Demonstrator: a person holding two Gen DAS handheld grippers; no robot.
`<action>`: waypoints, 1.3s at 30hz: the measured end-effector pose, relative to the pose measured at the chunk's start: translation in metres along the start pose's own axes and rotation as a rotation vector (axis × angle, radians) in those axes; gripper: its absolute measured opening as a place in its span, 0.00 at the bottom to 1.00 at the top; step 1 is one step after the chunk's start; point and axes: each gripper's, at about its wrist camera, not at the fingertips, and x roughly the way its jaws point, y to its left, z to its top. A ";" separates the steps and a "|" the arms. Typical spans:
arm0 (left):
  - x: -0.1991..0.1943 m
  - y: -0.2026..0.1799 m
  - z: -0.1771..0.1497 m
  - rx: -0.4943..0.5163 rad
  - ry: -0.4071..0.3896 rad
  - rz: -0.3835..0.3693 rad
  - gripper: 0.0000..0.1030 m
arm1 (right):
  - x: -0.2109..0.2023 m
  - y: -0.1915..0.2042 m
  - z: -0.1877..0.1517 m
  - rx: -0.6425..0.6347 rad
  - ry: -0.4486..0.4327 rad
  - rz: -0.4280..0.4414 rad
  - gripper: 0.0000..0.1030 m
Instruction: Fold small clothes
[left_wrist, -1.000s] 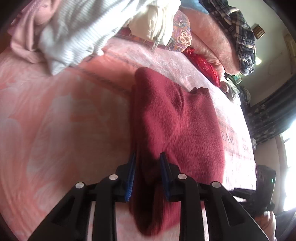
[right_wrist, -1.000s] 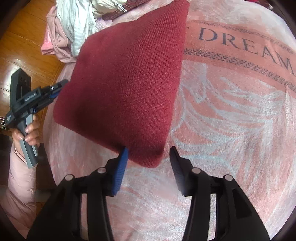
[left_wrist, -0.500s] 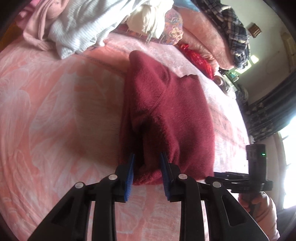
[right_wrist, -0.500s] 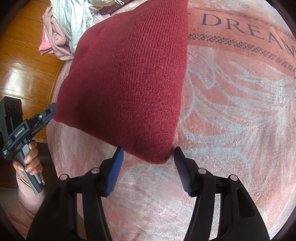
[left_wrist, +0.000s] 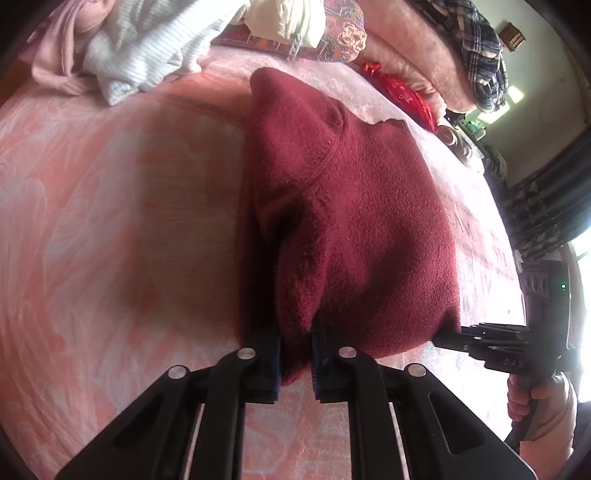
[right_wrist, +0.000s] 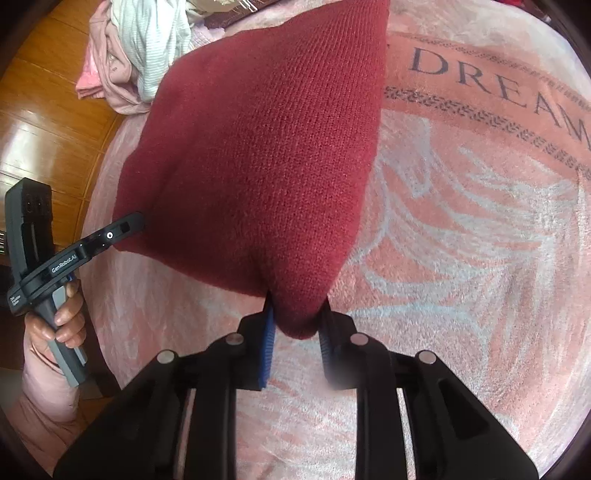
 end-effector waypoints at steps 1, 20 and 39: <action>0.001 0.002 -0.001 -0.001 0.002 -0.002 0.11 | 0.001 -0.001 -0.001 0.000 0.005 0.000 0.18; -0.030 0.014 0.053 0.015 -0.055 -0.011 0.44 | -0.041 -0.006 0.034 -0.044 -0.078 -0.027 0.55; 0.051 0.021 0.167 -0.080 -0.083 0.009 0.10 | -0.010 -0.031 0.112 0.004 -0.113 -0.033 0.57</action>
